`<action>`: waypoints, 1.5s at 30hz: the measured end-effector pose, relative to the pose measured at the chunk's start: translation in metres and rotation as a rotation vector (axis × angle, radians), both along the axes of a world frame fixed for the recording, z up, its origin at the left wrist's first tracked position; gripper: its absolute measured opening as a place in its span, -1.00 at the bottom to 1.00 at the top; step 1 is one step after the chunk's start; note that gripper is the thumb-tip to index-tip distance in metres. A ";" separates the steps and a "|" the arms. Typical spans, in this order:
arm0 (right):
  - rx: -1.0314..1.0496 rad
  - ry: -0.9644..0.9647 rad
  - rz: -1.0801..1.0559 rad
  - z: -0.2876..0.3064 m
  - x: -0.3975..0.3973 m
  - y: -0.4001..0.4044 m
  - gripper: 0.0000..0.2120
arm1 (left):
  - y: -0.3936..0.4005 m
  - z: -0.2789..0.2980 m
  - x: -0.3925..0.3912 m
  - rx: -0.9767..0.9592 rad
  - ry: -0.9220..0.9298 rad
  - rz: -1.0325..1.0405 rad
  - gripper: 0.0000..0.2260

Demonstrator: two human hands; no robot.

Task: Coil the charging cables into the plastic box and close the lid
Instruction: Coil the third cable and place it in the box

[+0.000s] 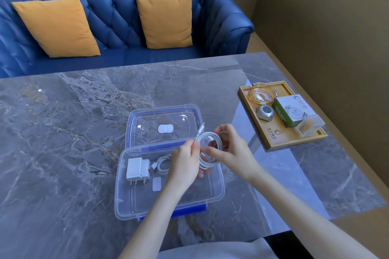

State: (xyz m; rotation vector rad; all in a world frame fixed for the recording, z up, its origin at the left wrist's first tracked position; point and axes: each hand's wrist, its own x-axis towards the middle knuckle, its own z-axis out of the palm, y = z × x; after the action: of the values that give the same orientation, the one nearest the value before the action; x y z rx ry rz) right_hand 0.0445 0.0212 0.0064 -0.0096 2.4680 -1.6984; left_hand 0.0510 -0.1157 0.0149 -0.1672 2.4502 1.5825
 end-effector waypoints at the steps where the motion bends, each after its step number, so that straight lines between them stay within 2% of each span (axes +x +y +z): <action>1: 0.057 0.051 -0.045 -0.002 0.000 -0.003 -0.66 | 0.002 0.000 0.001 -0.012 0.002 -0.019 -0.74; 4: 0.042 0.164 -0.111 -0.003 0.001 -0.008 -0.78 | 0.003 0.000 0.003 -0.025 0.001 -0.027 -0.73; 8: 0.072 0.291 -0.128 -0.005 0.004 -0.009 -0.84 | 0.004 0.000 0.002 -0.013 -0.006 -0.011 -0.73; 13: -0.247 0.162 -0.179 0.002 -0.004 -0.005 -0.83 | 0.001 -0.004 -0.001 -0.051 0.017 0.024 -0.73; 16: -0.458 0.127 -0.203 0.013 -0.007 0.007 -0.89 | -0.009 -0.015 -0.004 -0.088 0.026 0.066 -0.71; 18: -0.493 0.114 -0.217 0.017 -0.008 0.014 -0.90 | -0.014 -0.019 -0.007 -0.091 0.028 0.082 -0.70; 21: -0.441 0.115 -0.291 0.016 -0.011 0.016 -0.97 | -0.015 -0.017 -0.009 -0.111 0.096 0.062 -0.70; 26: -0.339 0.055 -0.397 0.012 -0.016 0.017 -0.90 | -0.011 -0.013 -0.006 -0.055 0.169 0.027 -0.70; 29: -0.048 0.009 -0.266 0.018 -0.018 0.021 -0.88 | -0.013 -0.016 -0.004 -0.067 0.197 0.001 -0.70; 32: 0.294 -0.037 -0.034 0.029 -0.021 0.021 -0.93 | -0.013 -0.016 -0.002 -0.073 0.199 -0.036 -0.70; 35: 0.375 -0.149 0.223 0.034 -0.023 0.020 -0.74 | -0.010 -0.013 0.001 -0.013 0.158 -0.070 -0.71; 37: 0.332 -0.175 0.279 0.033 -0.023 0.022 -0.70 | -0.010 -0.013 0.001 0.022 0.129 -0.076 -0.71; 39: 0.160 -0.197 0.249 0.030 -0.022 0.025 -0.84 | -0.010 -0.014 0.001 0.057 0.098 -0.062 -0.71; 40: 0.074 -0.220 0.237 0.029 -0.021 0.026 -0.84 | -0.010 -0.015 0.000 0.071 0.078 -0.052 -0.70; 45: -0.184 -0.341 0.230 0.026 -0.017 0.025 -0.71 | -0.010 -0.015 -0.002 0.061 0.037 -0.029 -0.70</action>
State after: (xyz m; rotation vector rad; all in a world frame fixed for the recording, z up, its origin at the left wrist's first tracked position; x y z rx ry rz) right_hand 0.0278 0.0459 0.0327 -0.0215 1.9807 -1.6626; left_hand 0.0488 -0.1261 -0.0003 -0.0929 2.4172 1.6595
